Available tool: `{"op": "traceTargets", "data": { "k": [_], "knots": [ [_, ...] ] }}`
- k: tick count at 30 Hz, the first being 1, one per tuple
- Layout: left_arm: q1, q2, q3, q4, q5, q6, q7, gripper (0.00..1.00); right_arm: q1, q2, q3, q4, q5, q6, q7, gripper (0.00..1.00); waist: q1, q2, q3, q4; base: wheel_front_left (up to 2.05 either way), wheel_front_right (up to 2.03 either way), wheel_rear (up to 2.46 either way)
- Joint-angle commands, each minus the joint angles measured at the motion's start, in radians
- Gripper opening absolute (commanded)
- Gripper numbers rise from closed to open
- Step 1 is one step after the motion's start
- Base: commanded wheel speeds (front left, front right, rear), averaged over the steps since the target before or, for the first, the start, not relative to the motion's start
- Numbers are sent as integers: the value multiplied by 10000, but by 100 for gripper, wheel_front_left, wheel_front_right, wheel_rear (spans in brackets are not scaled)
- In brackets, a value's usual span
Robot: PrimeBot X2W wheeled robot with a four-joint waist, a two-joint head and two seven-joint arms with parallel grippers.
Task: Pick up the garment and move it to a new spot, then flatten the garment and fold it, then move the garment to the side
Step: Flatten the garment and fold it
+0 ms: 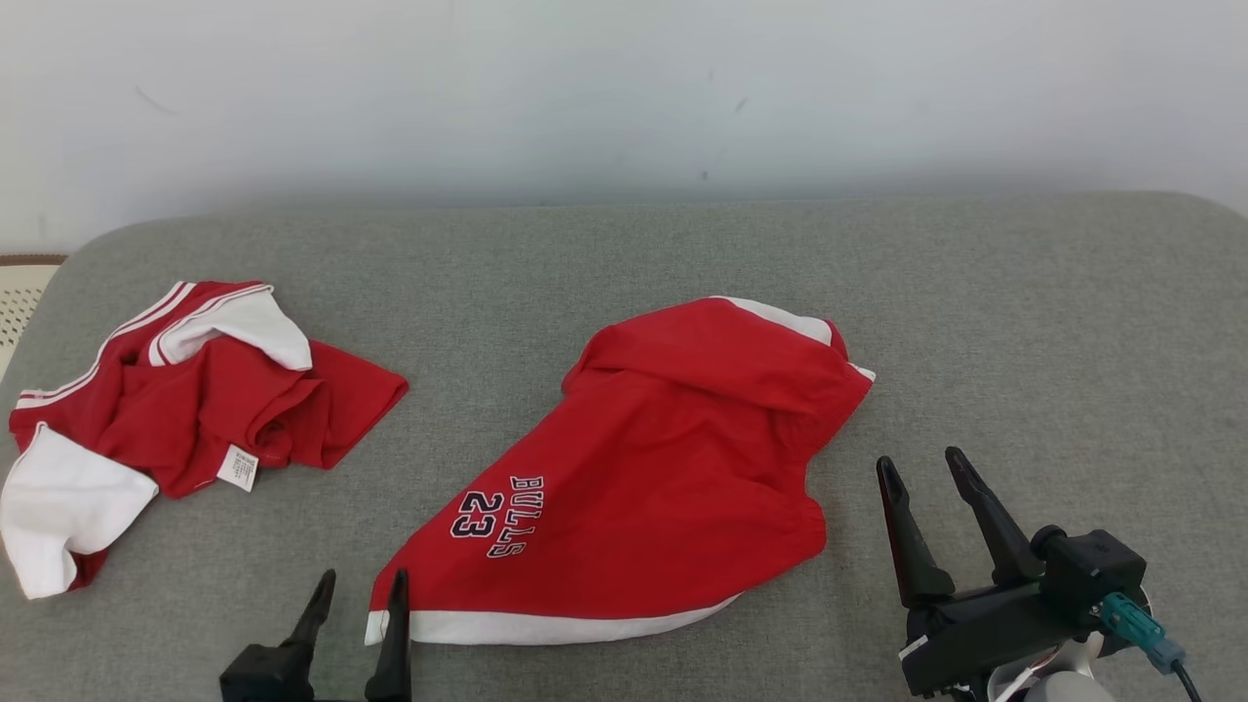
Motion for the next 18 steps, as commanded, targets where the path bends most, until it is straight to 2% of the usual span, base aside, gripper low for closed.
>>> {"op": "traceTargets", "data": {
  "k": [1,9,18],
  "knots": [
    [189,16,96,-139,111,25,-38,100,-1,-62,-4,0,44,8,-27,100,0,0,1,28,0,0,0],
    [579,-193,856,-1929,753,131,-41,100,90,-141,31,396,213,8,-14,100,0,0,-32,151,0,0,0],
    [845,-378,1842,-2354,983,247,-42,100,97,-208,296,1183,733,8,311,100,0,0,-53,276,0,0,0]
  ]
}}
